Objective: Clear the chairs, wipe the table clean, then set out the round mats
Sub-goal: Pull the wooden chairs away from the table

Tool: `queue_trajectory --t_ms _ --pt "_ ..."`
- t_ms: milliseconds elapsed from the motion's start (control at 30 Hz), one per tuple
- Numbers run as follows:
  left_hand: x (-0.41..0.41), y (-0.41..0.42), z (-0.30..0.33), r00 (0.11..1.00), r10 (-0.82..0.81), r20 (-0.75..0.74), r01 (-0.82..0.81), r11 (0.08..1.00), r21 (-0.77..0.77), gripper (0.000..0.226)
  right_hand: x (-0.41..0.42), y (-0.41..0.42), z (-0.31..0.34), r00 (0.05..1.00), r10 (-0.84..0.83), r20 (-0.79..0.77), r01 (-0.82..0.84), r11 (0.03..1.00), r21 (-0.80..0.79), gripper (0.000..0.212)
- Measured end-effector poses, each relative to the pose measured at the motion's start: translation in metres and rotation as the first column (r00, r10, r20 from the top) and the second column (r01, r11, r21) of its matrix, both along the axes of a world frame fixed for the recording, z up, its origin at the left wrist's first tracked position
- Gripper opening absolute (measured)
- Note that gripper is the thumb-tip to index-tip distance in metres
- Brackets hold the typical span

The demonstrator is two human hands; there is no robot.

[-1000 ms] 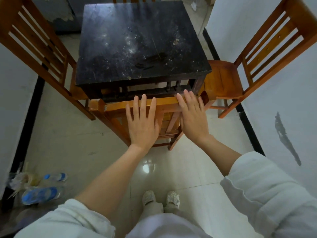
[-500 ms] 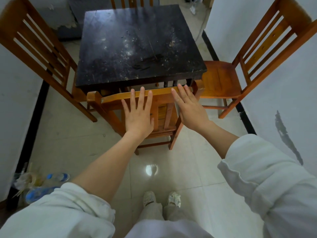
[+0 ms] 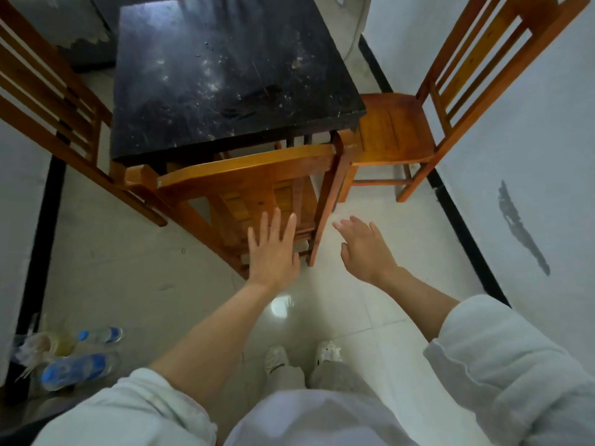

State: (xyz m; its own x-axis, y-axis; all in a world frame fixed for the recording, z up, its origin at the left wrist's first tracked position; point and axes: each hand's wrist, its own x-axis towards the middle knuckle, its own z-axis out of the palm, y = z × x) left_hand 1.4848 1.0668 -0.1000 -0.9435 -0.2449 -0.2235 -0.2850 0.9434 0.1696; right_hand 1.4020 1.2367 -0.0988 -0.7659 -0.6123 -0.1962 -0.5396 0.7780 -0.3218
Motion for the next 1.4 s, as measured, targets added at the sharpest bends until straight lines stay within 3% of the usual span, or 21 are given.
queue_trajectory --t_ms 133,233,533,700,1000,1200,1400 --pt "-0.034 0.048 -0.009 0.996 -0.066 0.057 0.056 0.986 0.157 0.054 -0.016 0.05 -0.016 0.956 -0.163 0.242 0.158 0.987 0.04 0.044" --pt "-0.075 0.09 -0.01 0.991 -0.122 0.054 0.108 0.972 0.21 0.044 -0.042 0.088 -0.019 0.922 -0.249 0.296 0.256 0.966 0.016 0.041" --pt "-0.254 0.222 0.0 0.988 -0.14 0.063 0.111 0.936 0.335 0.025 -0.194 0.224 -0.009 0.886 -0.398 0.237 0.424 0.903 -0.069 0.036" --pt "-0.331 0.275 0.018 0.992 -0.119 0.053 0.089 0.918 0.386 0.037 -0.267 0.273 0.004 0.867 -0.441 0.232 0.471 0.877 -0.094 0.035" --pt "-0.473 0.305 0.027 0.995 -0.058 -0.077 0.087 0.89 0.448 0.036 -0.415 0.299 0.01 0.847 -0.509 0.155 0.53 0.829 -0.175 0.038" --pt "-0.599 0.305 0.032 0.991 0.062 -0.116 0.02 0.801 0.598 0.037 -0.547 0.276 0.038 0.748 -0.654 0.108 0.604 0.605 -0.519 0.045" --pt "-0.697 0.311 0.062 0.973 0.229 -0.018 -0.108 0.524 0.845 0.043 -0.611 0.279 0.052 0.697 -0.669 0.259 0.632 0.401 -0.664 0.011"
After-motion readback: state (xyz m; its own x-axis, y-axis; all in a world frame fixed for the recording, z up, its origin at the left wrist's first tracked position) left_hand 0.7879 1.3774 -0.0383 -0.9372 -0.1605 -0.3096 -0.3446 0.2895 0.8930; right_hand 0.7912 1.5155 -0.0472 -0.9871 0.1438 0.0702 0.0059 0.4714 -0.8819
